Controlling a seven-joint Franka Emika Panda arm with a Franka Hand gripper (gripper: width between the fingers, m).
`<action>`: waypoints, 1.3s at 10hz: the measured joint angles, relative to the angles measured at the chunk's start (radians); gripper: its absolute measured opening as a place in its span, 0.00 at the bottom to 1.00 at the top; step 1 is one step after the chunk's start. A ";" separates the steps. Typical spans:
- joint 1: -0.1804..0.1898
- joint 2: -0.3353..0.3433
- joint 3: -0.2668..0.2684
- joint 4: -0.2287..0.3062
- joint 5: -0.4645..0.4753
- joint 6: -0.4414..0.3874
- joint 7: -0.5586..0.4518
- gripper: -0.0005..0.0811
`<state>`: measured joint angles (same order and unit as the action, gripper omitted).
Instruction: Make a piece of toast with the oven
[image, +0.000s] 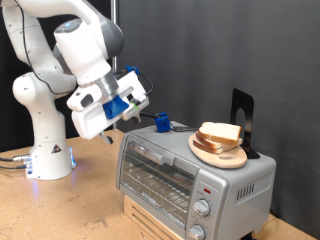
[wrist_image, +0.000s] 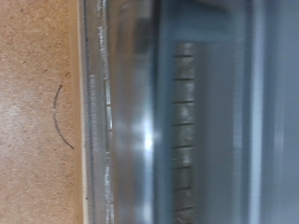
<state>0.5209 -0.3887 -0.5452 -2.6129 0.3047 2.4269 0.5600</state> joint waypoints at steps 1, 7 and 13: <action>0.003 0.024 0.002 -0.011 0.000 0.037 0.000 1.00; 0.019 0.092 -0.017 -0.025 0.056 0.101 -0.085 1.00; -0.126 0.088 -0.016 -0.034 -0.155 0.059 0.016 1.00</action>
<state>0.3950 -0.3005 -0.5617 -2.6468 0.1494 2.4861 0.5760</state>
